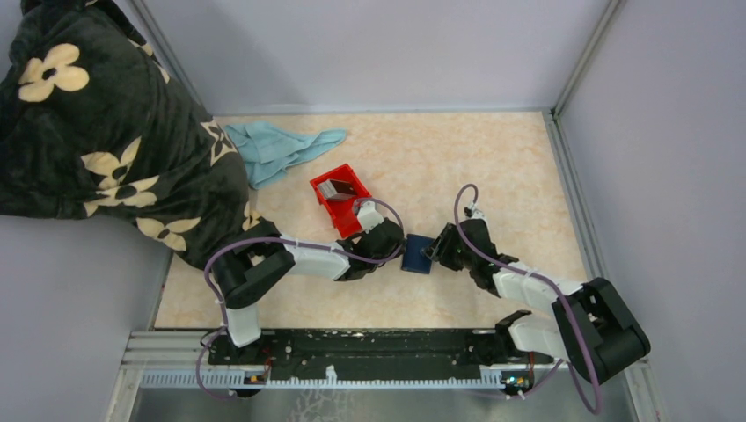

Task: Put the credit cards into the card holder
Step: Close the card holder at the center of the board.

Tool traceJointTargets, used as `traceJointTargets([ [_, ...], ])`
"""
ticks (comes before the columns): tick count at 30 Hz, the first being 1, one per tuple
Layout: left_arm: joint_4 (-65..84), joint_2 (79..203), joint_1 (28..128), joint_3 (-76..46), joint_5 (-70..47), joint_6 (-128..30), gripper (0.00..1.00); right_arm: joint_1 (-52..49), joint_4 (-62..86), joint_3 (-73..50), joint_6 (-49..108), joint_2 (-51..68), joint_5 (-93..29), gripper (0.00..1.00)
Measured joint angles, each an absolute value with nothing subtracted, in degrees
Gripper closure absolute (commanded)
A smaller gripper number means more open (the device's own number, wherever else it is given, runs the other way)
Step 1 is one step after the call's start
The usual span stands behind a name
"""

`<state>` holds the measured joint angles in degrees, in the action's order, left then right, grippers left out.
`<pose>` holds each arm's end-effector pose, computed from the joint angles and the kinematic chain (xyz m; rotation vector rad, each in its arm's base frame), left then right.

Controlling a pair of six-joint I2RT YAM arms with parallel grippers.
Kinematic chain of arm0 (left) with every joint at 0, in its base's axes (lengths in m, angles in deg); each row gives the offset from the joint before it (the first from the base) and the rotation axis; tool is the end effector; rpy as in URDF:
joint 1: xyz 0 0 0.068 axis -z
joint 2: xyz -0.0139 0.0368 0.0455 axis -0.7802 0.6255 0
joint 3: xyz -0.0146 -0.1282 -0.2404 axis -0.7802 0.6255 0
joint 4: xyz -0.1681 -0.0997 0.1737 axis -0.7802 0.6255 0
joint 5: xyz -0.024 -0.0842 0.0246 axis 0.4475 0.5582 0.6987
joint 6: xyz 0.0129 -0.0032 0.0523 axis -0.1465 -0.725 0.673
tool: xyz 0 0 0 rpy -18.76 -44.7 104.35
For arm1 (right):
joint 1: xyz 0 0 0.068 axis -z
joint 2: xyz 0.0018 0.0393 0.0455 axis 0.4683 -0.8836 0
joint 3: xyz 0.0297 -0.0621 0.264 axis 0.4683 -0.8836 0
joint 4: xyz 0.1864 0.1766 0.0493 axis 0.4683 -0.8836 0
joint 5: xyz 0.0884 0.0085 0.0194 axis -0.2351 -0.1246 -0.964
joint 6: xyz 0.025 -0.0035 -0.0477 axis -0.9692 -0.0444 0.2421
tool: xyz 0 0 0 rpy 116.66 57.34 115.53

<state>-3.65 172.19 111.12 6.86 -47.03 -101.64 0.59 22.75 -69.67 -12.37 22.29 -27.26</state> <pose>0.1954 -0.3039 0.1264 -0.3404 2.2502 -0.6544 0.1812 0.0955 0.1375 0.4157 2.3468 0.7287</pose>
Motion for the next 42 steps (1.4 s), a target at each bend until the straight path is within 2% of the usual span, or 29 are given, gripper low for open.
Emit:
traceJointTargets([
  [14,-3.6,171.8,111.1,7.2,-46.8,-101.9,0.69,0.2,23.5,-71.6,-13.3,24.6,-27.7,0.57],
  [25,-3.3,166.9,112.5,12.3,-46.1,-99.7,0.68,0.2,24.7,-71.5,-14.4,23.6,-28.0,0.56],
  [42,-5.5,168.2,113.5,11.5,-45.8,-95.6,0.67,0.2,24.6,-71.5,-16.4,23.6,-27.0,0.55],
])
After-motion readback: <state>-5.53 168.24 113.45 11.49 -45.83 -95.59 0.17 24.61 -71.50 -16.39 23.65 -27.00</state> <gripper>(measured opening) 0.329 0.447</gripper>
